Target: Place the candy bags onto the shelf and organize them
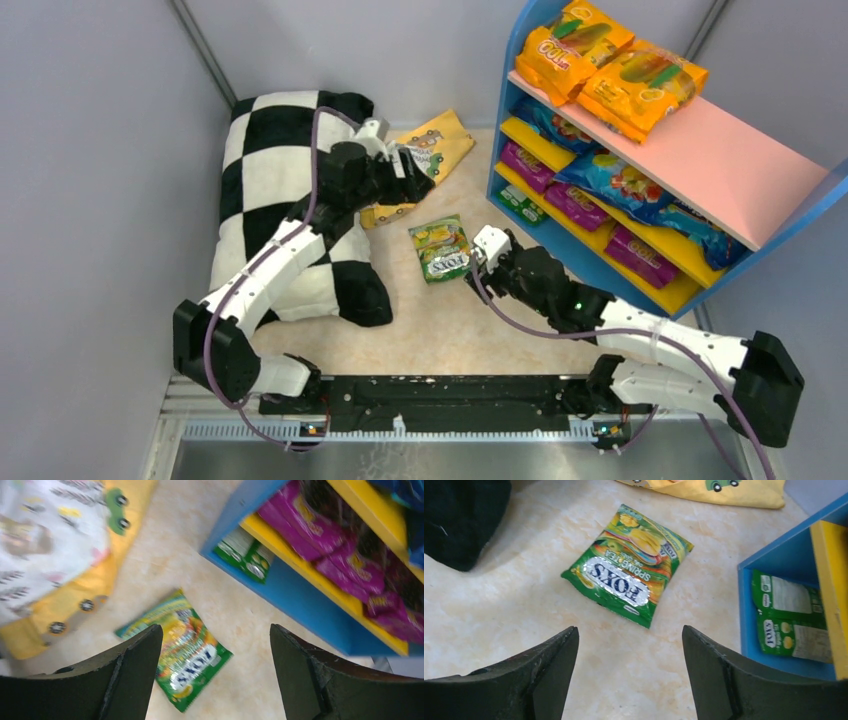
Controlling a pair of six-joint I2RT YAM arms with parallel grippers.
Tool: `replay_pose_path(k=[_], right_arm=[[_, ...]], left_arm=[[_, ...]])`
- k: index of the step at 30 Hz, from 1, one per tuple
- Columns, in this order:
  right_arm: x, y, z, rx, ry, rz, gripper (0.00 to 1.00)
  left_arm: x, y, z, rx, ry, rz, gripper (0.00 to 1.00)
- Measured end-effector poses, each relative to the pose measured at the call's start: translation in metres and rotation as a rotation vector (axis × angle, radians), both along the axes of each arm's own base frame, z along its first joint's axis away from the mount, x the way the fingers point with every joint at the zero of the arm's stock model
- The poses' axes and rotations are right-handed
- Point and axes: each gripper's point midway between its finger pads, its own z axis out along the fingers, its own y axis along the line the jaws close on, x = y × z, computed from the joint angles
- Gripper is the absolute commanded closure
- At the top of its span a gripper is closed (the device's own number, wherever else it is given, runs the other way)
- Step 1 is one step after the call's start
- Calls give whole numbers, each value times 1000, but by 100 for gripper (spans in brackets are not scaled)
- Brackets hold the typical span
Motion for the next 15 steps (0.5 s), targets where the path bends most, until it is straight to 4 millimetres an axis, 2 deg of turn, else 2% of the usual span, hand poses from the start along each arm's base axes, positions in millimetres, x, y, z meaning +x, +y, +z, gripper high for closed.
replay_pose_path(k=[3, 4, 9, 11, 13, 15], right_arm=[[-2, -13, -3, -30, -71, 8, 17], [-2, -17, -3, -38, -100, 11, 16], [1, -27, -2, -96, -189, 24, 14], [2, -27, -1, -110, -214, 32, 14], [4, -25, 1, -110, -233, 36, 14], [7, -22, 2, -111, -248, 41, 14]], left_arm=[[-22, -27, -17, -10, 55, -97, 21], [-31, -32, -28, -14, 83, -129, 22], [-80, -31, -112, 21, 312, -222, 24], [-100, -32, -138, 67, 388, -251, 29], [-117, -40, -154, 112, 431, -290, 31], [-129, -47, -165, 146, 462, -320, 28]])
